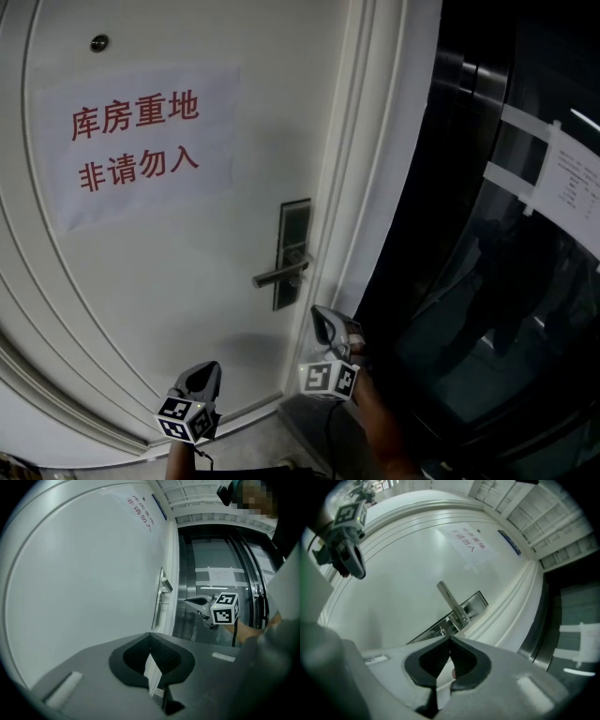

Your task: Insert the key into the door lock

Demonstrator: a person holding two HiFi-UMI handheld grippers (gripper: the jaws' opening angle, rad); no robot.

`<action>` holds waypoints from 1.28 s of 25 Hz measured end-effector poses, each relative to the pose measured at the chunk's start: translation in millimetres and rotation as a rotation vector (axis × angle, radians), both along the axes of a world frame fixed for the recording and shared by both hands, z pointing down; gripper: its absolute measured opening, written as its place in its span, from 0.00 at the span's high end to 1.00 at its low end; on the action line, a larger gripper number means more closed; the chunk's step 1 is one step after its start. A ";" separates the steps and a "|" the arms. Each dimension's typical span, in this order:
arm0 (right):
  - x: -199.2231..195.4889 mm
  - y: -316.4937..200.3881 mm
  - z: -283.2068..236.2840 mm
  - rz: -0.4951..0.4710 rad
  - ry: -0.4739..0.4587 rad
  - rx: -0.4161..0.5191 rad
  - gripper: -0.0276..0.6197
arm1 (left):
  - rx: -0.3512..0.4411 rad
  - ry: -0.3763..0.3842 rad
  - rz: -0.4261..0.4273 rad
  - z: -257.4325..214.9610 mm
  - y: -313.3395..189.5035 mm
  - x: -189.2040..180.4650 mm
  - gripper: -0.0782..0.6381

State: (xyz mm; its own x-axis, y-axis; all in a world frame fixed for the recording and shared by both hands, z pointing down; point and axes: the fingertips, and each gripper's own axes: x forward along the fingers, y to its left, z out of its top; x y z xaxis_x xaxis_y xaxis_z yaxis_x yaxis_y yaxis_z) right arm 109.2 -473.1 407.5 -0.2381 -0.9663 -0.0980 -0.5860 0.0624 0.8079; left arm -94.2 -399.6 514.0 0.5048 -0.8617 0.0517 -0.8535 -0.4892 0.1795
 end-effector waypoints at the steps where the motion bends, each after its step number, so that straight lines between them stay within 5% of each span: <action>1: 5.9 3.2 2.3 -0.005 -0.046 0.003 0.95 | 0.004 0.000 0.007 -0.8 -1.0 3.5 0.89; 7: 26.0 32.5 6.6 -0.065 -0.356 -0.049 0.96 | 0.015 -0.010 0.032 -4.0 -2.3 19.1 0.89; 19: 33.0 68.2 48.1 -0.169 -0.774 -0.249 0.95 | 0.016 -0.001 0.041 -8.7 6.9 31.3 0.89; 32: 35.0 104.2 93.7 -0.163 -0.857 -0.384 0.95 | 0.003 -0.023 0.037 1.4 23.0 37.8 0.89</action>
